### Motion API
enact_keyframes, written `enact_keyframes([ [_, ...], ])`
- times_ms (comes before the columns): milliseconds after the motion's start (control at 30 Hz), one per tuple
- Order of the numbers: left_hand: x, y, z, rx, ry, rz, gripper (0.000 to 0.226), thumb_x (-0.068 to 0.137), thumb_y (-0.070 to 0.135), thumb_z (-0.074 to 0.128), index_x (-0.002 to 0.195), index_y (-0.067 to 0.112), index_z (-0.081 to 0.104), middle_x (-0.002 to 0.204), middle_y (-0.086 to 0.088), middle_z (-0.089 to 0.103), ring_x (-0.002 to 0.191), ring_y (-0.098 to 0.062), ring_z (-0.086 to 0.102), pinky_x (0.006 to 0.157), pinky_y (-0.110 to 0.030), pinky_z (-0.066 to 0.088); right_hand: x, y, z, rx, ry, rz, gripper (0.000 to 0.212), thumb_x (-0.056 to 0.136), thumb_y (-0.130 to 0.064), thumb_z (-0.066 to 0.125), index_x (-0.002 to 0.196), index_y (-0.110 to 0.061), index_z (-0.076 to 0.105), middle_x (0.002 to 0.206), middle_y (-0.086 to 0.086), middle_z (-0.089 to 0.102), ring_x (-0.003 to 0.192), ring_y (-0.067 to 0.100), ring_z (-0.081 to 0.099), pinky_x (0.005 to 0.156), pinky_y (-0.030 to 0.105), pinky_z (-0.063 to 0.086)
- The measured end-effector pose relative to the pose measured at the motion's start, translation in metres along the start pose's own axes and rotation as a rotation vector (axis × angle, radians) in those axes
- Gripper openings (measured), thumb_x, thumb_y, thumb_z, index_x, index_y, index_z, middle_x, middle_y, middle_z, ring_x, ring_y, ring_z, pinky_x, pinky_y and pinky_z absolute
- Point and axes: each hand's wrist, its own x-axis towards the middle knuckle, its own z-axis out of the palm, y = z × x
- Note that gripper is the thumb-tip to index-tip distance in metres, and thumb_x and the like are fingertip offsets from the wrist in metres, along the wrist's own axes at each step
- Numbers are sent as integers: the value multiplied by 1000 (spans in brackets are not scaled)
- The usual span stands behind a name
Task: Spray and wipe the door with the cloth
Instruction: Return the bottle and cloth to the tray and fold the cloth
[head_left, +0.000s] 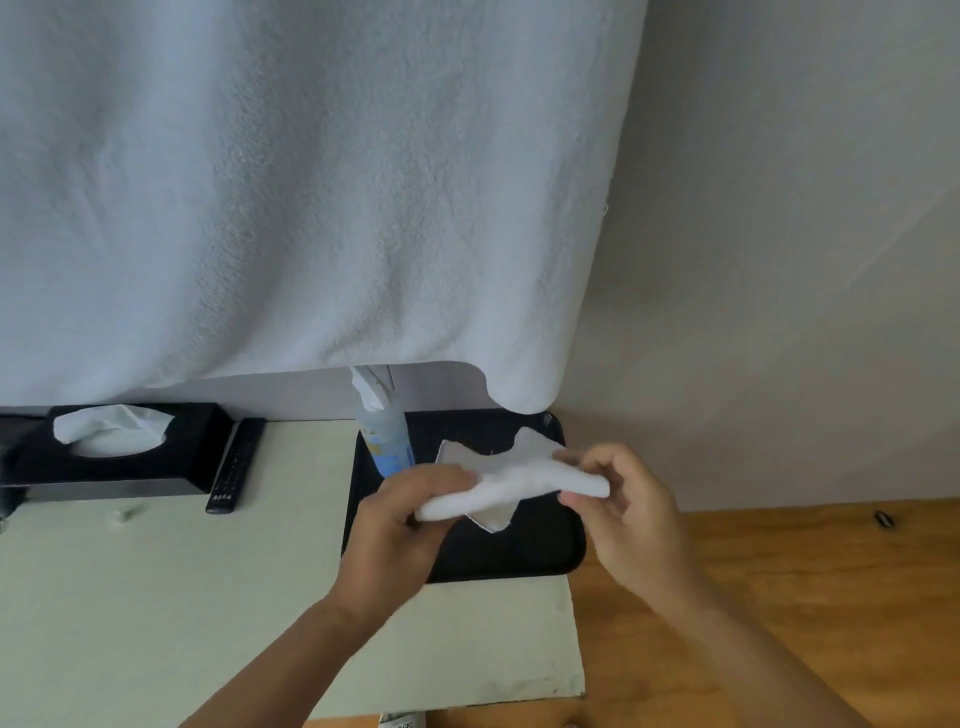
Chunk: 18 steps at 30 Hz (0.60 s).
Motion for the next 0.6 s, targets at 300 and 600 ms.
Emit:
enact_keyframes([
  [300, -108, -23, 15, 166, -83, -343, 51, 84, 13, 82, 112, 53, 69, 99, 24, 75, 94, -2, 72, 84, -23, 55, -98, 49, 31, 86, -102, 327, 20, 92, -13, 70, 104, -29, 67, 105, -17, 74, 100, 3, 71, 89, 26, 58],
  [600, 6, 35, -3, 39, 51, -292, 28, 94, 2, 68, 100, 28, 74, 95, 13, 74, 92, -11, 68, 78, -23, 57, -10, -8, 7, 74, 47, 150, 14, 98, -17, 64, 110, -21, 70, 100, -9, 77, 90, 6, 75, 77, 24, 61],
])
